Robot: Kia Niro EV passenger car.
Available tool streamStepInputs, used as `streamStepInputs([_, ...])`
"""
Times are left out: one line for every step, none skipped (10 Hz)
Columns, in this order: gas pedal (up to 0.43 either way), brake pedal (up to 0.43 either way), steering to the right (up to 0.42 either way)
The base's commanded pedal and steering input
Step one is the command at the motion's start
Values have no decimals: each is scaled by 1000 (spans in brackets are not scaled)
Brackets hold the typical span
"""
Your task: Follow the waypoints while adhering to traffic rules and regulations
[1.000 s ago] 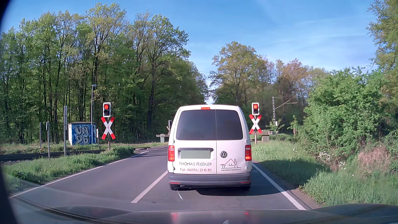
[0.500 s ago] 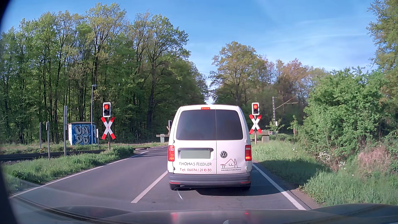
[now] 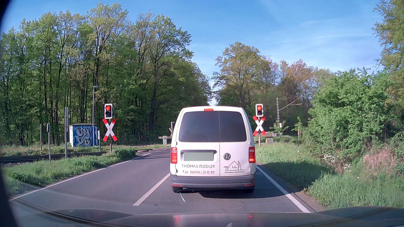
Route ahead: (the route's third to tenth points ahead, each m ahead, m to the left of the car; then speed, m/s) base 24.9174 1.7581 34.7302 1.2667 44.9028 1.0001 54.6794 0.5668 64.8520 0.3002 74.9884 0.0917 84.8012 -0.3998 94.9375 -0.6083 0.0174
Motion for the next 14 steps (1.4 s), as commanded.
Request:
streamStepInputs([0,256,-1])
streamStepInputs([0,256,-1])
streamStepInputs([0,256,-1])
streamStepInputs([0,256,-1])
streamStepInputs([0,256,-1])
streamStepInputs([0,256,-1])
streamStepInputs([0,256,-1])
streamStepInputs([0,256,-1])
streamStepInputs([0,256,-1])
streamStepInputs([0,256,-1])
streamStepInputs([0,256,-1])
streamStepInputs([0,256,-1])
streamStepInputs([0,262,-1])
streamStepInputs([0,262,-1])
